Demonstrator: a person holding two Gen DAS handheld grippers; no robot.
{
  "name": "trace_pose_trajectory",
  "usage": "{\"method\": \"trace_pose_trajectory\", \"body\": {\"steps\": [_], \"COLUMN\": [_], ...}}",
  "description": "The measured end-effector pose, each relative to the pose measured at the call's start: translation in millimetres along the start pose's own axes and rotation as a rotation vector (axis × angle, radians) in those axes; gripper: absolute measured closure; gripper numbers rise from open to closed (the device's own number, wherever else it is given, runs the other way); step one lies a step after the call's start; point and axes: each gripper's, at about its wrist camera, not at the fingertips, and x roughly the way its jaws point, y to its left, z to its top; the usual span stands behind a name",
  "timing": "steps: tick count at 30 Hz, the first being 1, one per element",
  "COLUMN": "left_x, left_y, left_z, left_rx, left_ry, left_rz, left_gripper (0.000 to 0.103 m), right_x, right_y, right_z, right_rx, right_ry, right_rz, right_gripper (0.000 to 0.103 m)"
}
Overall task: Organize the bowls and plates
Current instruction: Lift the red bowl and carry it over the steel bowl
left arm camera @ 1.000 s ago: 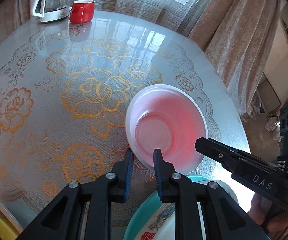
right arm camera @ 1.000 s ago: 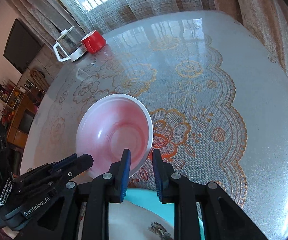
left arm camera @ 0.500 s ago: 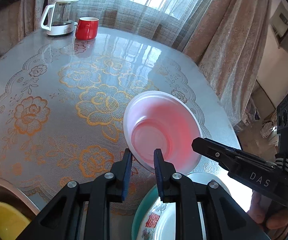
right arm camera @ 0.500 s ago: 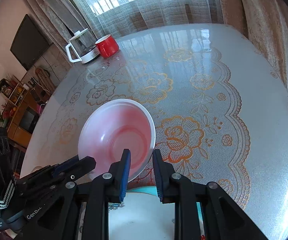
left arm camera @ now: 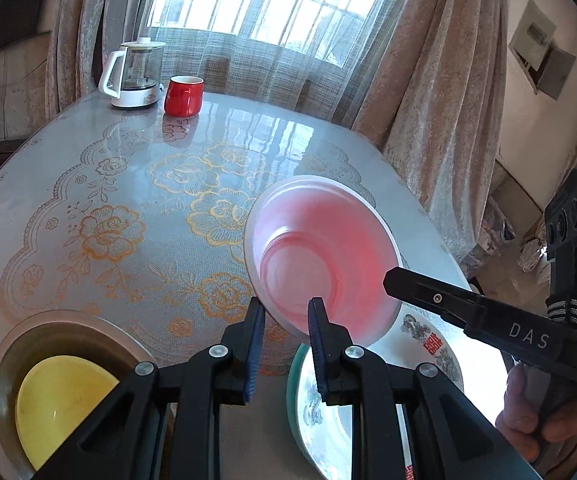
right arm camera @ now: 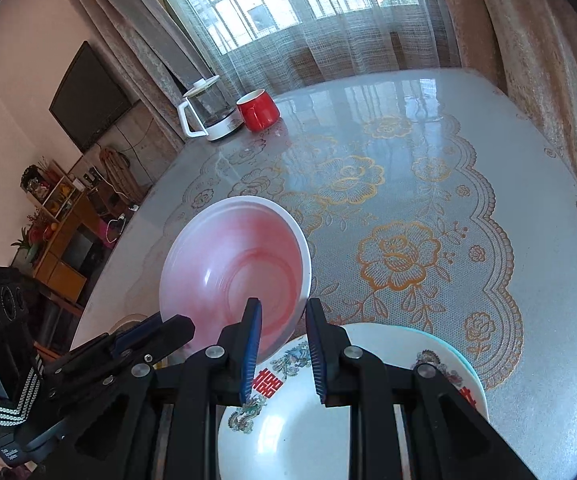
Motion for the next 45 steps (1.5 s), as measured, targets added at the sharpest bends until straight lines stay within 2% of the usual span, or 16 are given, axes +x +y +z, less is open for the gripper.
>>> {"method": "trace_pose_trajectory", "body": {"steps": [5, 15, 23, 33, 45], "left_x": [-17.9, -49.7, -75.0, -108.5, -122.6], "left_y": [9.3, 26.6, 47.9, 86.7, 124.1], "left_z": [-12.9, -32.0, -45.7, -61.9, -83.2], "left_rx": [-0.017, -0.038, -0.059, -0.117, -0.184], "left_ry": [-0.017, -0.058, -0.093, -0.113, -0.103], "left_rz": [-0.001, -0.01, -0.011, 0.018, 0.067], "left_gripper": [0.082, 0.082, 0.082, 0.082, 0.082], "right_x": [-12.1, -9.0, -12.0, 3.8, 42.7], "right_y": [17.6, 35.4, 59.6, 98.2, 122.8], "right_z": [-16.9, -43.2, -51.2, -62.7, -83.3], "right_rx": [0.0, 0.029, 0.012, -0.018, -0.024], "right_ry": [-0.045, -0.06, -0.081, -0.041, 0.064], "right_rz": [0.02, 0.078, 0.135, 0.238, 0.285], "right_gripper": [0.08, 0.08, 0.08, 0.08, 0.08]}}
